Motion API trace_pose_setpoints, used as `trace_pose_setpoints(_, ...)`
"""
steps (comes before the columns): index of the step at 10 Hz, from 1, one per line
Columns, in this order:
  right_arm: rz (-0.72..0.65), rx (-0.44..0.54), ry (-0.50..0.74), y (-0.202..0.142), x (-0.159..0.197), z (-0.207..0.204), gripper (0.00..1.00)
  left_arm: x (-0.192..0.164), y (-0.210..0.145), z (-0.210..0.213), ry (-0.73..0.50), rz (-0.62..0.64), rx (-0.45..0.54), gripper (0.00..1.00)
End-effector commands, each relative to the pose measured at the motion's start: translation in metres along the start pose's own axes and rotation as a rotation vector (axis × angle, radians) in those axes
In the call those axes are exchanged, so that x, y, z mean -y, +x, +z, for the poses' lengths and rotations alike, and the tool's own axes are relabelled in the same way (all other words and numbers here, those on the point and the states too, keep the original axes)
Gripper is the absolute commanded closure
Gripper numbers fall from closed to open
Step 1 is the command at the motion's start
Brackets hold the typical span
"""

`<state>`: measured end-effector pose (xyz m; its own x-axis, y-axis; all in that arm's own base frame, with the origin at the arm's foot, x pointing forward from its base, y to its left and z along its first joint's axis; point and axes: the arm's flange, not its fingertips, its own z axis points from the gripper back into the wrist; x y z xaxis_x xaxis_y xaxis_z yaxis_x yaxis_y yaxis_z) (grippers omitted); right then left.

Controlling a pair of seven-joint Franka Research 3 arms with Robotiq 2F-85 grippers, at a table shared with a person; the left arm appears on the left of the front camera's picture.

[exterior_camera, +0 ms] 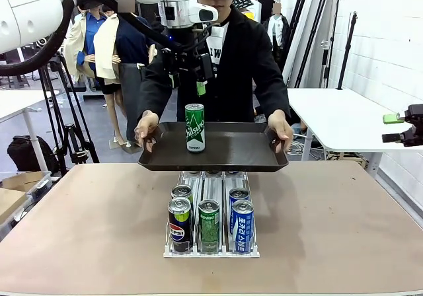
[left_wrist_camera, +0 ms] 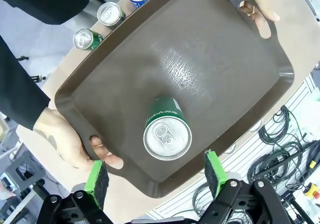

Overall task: Retrieve and hand over the desired beverage to the person.
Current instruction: Pick up another can of the same type that the person held from the Automatic Can Dispenser.

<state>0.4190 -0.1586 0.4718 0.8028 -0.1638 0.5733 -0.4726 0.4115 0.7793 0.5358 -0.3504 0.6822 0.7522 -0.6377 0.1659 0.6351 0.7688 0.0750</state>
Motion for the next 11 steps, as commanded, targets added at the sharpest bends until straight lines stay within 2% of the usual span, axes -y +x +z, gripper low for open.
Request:
trace_pose_setpoints(1,0.001,0.007,0.012,-0.001,0.000,0.000,0.00,0.000,0.000,0.000,0.000,0.000,0.000,0.00)
trace_pose_setpoints(2,0.001,0.007,0.012,-0.001,0.000,0.000,0.00,-0.006,-0.017,0.002,-0.034,0.030,0.004,0.00)
trace_pose_setpoints(6,0.001,0.007,0.012,-0.001,0.000,0.000,0.00,-0.071,-0.111,-0.001,-0.300,0.148,0.064,0.00)
trace_pose_setpoints(7,0.001,0.007,0.012,-0.001,0.000,0.000,0.00,-0.081,-0.128,-0.004,-0.325,0.175,0.080,0.00)
trace_pose_setpoints(11,0.001,0.007,0.012,-0.001,0.000,0.000,0.00,-0.132,-0.219,-0.010,-0.498,0.269,0.256,0.00)
